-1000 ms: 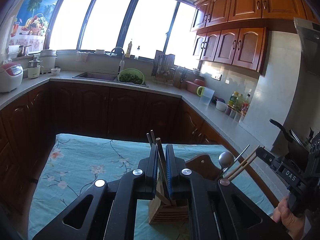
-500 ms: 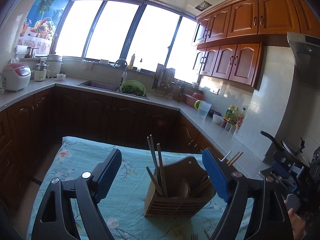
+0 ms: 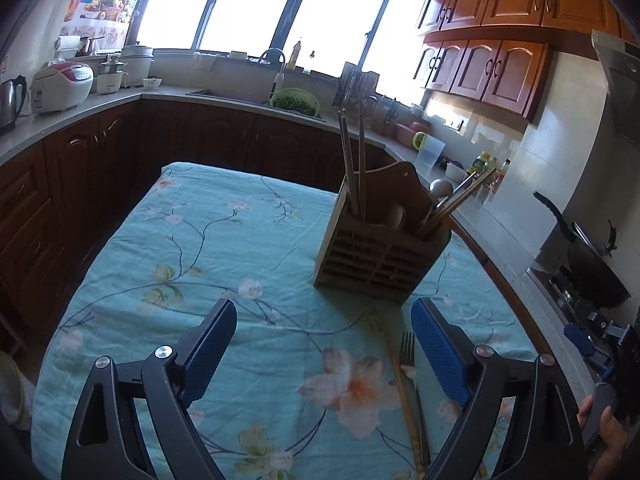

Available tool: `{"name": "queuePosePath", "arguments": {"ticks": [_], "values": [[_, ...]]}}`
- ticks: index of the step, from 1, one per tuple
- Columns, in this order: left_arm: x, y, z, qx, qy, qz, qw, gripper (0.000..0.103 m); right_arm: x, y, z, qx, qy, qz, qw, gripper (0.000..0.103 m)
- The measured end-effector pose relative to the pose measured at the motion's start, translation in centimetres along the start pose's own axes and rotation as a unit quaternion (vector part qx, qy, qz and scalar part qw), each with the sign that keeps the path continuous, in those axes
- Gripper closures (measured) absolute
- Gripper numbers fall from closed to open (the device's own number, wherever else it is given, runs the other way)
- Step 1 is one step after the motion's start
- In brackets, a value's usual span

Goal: Organize utensils
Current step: 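Move both open tools back over the last wooden chopsticks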

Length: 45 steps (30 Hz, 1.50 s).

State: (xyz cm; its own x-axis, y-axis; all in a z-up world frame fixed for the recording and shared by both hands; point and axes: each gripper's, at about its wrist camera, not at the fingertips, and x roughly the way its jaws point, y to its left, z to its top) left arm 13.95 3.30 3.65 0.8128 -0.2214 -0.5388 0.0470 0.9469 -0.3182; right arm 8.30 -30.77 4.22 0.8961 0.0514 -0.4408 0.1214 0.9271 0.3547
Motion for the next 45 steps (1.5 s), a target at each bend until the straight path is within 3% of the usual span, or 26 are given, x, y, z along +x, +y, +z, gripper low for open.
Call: {"name": "queuePosePath", "arguments": {"ticks": [12, 24, 29, 30, 35, 39, 45], "values": [[0.8, -0.8, -2.8, 0.001, 0.066, -0.004, 0.9978, 0.014, -1.3, -2.1, -5.8, 0.000, 0.046, -0.024, 0.999, 0.003], [5.8, -4.0, -3.1, 0.039, 0.121, 0.000, 0.9919, 0.015, 0.2, -2.9, -6.5, -0.007, 0.069, -0.035, 0.997, 0.008], [9.9, -6.9, -2.8, 0.081, 0.155, -0.006, 0.9846, 0.017, 0.8, -3.6, -6.3, 0.001, 0.076, -0.039, 0.996, 0.019], [10.8, -7.6, -2.9, 0.093, 0.162, -0.006, 0.9824, 0.018, 0.9, -3.8, -6.2, 0.004, 0.079, -0.041, 0.996, 0.022], [14.7, -9.5, -3.8, 0.126, 0.202, 0.006, 0.9711, 0.050, 1.1, -4.9, -5.8, 0.017, 0.084, -0.054, 0.995, 0.037], [15.4, -10.1, -4.1, 0.148, 0.191, 0.021, 0.9702, 0.055, 1.1, -5.1, -5.5, 0.019, 0.088, -0.056, 0.994, 0.047], [13.5, -9.8, -5.5, 0.188, 0.184, 0.029, 0.9644, 0.074, 3.8, -3.5, -6.1, -0.010, 0.129, -0.046, 0.991, 0.069]]}}
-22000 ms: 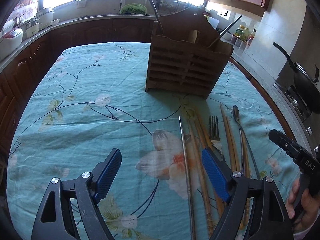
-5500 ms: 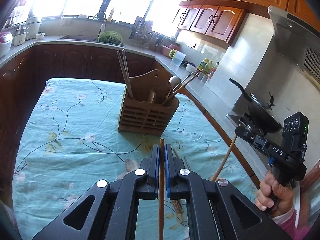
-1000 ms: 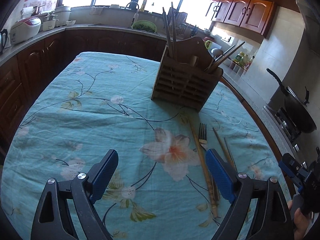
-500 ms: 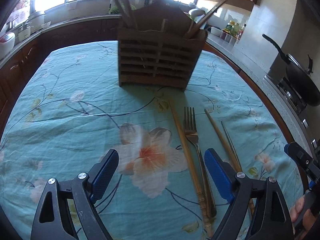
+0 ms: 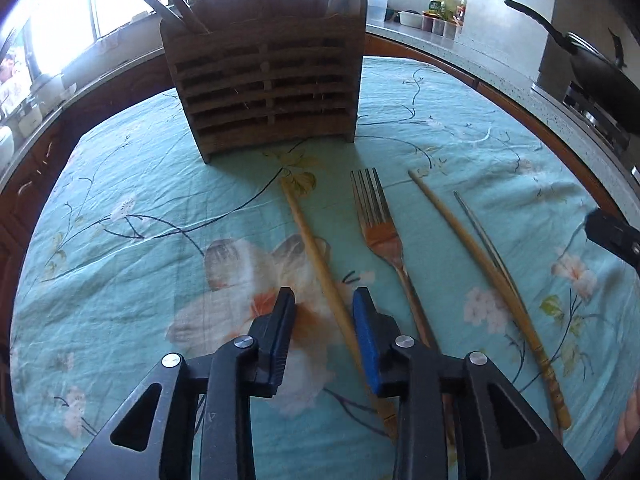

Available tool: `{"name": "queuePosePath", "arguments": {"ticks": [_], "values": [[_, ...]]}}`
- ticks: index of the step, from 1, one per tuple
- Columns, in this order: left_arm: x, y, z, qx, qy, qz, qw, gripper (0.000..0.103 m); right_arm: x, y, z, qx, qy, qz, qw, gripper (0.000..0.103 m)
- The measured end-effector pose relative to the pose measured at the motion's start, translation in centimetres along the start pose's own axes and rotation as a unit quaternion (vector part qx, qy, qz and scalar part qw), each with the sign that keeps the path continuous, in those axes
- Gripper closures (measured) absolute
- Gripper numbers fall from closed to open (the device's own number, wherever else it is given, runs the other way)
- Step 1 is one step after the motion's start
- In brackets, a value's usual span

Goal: Organize utensils
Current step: 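Move both open tools back over the last wooden chopsticks, then close the right tool on a wooden chopstick while the left tool grasps another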

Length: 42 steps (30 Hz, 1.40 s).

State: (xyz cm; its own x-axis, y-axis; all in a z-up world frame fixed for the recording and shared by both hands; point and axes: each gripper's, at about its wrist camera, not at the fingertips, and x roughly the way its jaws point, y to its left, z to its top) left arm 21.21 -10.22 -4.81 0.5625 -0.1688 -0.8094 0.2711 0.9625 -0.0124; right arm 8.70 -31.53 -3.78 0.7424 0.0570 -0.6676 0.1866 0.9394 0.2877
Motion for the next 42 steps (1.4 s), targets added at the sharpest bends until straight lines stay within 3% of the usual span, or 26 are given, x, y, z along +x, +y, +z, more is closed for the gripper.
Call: {"name": "queuePosePath", "arguments": {"ticks": [4, 10, 17, 24, 30, 32, 33, 34, 38, 42], "values": [[-2.4, 1.6, -2.4, -0.005, 0.007, -0.012, 0.9999, 0.081, 2.3, 1.9, -0.1, -0.041, 0.032, 0.002, 0.999, 0.074], [-4.6, 4.3, -3.9, -0.054, 0.011, -0.052, 0.9971, 0.082, 5.5, 3.8, 0.6, -0.079, 0.057, 0.005, 0.995, 0.077], [-3.9, 6.5, -1.7, -0.090, 0.006, -0.053, 0.9945, 0.075, 10.3, 4.7, 2.6, -0.111, 0.087, -0.015, 0.990, 0.084], [0.8, 6.7, 1.7, -0.093, 0.029, -0.039, 0.9944, 0.072, 13.0, 5.8, 3.4, -0.154, 0.105, -0.025, 0.982, 0.084], [2.6, 4.6, 2.7, -0.047, 0.020, 0.008, 0.9987, 0.076, 13.2, 5.9, 3.4, -0.166, 0.103, -0.025, 0.980, 0.083], [2.9, 4.4, 2.8, -0.042, 0.015, 0.011, 0.9989, 0.086, 13.1, 6.1, 3.3, -0.174, 0.100, -0.034, 0.979, 0.086], [2.8, 4.5, 2.8, -0.046, 0.014, 0.009, 0.9988, 0.090, 13.2, 6.1, 3.3, -0.172, 0.098, -0.036, 0.980, 0.096], [2.9, 4.7, 2.9, -0.052, 0.016, 0.004, 0.9985, 0.096, 13.1, 6.0, 3.4, -0.167, 0.098, -0.036, 0.980, 0.096], [2.7, 6.0, 2.7, -0.081, 0.022, -0.033, 0.9959, 0.099, 12.5, 5.4, 3.5, -0.135, 0.103, -0.015, 0.985, 0.098], [0.7, 7.3, 2.3, -0.103, 0.002, -0.065, 0.9926, 0.100, 9.7, 5.0, 3.7, -0.102, 0.084, 0.015, 0.991, 0.098]]}}
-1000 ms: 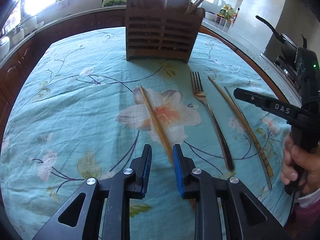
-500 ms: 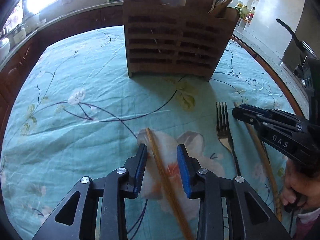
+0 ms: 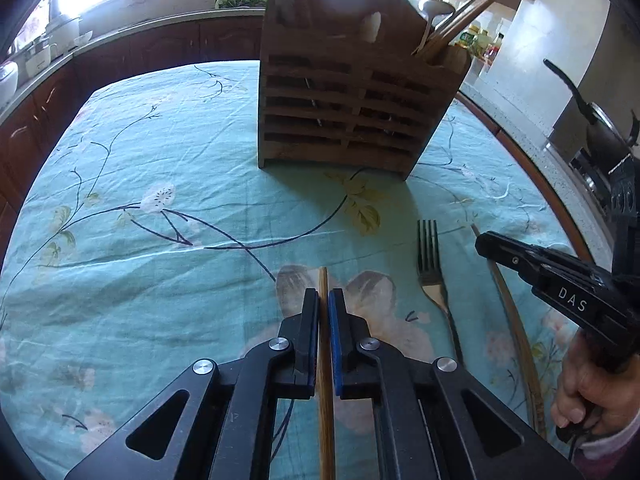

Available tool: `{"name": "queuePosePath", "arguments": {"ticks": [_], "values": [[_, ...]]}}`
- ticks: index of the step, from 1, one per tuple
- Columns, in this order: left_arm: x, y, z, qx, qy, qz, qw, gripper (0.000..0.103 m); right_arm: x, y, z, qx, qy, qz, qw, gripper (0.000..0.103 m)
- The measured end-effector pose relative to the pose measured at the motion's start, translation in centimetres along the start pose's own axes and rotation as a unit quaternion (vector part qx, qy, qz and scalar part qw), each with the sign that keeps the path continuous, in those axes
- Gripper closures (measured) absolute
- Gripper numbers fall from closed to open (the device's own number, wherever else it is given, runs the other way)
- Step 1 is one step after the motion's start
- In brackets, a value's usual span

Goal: Organize utensils
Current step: 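Lift both wooden chopsticks and carry them over the wooden holder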

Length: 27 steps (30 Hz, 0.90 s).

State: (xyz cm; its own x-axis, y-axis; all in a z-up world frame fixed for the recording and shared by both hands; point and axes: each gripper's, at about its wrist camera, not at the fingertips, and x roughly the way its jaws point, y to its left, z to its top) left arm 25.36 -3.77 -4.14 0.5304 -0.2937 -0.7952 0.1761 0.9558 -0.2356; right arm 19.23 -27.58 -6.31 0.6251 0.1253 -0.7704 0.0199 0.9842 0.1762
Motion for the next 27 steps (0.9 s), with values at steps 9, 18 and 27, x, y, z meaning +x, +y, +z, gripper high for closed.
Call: {"name": "queuePosePath", "arguments": {"ticks": [9, 18, 27], "values": [[-9.5, 2.2, -1.0, -0.021, -0.076, -0.055, 0.9954, 0.100, -8.7, 1.1, 0.2, 0.015, -0.087, 0.038, 0.995, 0.098], [-18.1, 3.2, -3.0, -0.022, -0.141, -0.086, 0.9861, 0.100, -15.9, 2.9, 1.7, 0.000, -0.172, 0.052, 0.984, 0.098], [-20.8, 3.5, -3.1, -0.011, -0.176, -0.097, 0.9795, 0.100, -18.7, 4.0, 3.0, -0.015, -0.214, 0.053, 0.975, 0.098]]}}
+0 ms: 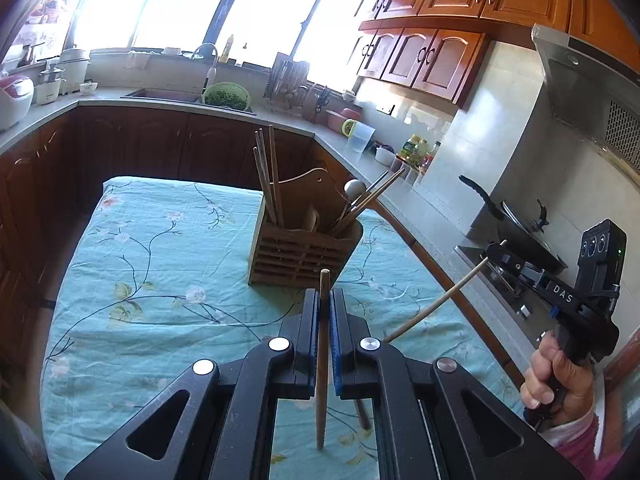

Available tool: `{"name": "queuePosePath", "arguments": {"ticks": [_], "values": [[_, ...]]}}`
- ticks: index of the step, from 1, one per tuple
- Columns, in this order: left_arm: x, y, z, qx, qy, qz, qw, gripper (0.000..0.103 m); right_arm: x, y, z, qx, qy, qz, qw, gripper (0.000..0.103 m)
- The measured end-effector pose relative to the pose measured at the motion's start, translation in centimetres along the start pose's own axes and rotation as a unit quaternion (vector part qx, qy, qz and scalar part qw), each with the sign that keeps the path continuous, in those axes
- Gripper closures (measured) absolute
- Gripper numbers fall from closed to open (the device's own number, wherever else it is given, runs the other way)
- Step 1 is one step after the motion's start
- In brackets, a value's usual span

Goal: Organize utensils
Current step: 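Lift both wooden chopsticks and carry them over the wooden holder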

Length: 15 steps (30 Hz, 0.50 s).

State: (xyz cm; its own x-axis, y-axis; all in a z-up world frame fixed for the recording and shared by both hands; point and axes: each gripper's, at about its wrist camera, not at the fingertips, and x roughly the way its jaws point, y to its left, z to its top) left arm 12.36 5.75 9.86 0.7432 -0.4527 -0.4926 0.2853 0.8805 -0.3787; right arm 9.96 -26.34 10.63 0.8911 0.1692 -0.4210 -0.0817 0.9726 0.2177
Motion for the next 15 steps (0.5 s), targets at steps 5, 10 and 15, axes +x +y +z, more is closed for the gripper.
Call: {"name": "queuePosePath", "arguments": {"ticks": [5, 10, 15], "values": [[-0.1, 0.2, 0.4, 0.000, -0.010, 0.000, 0.9999, 0.100, 0.2, 0.2, 0.4, -0.002, -0.001, 0.003, 1.000, 0.098], [0.1, 0.1, 0.7, 0.001, -0.019, 0.004, 0.9998, 0.100, 0.5, 0.1, 0.4, 0.001, -0.001, 0.005, 1.000, 0.098], [0.2, 0.2, 1.2, -0.001, -0.029, 0.006, 0.9995, 0.100, 0.6, 0.0, 0.4, 0.003, -0.002, 0.004, 1.000, 0.098]]}}
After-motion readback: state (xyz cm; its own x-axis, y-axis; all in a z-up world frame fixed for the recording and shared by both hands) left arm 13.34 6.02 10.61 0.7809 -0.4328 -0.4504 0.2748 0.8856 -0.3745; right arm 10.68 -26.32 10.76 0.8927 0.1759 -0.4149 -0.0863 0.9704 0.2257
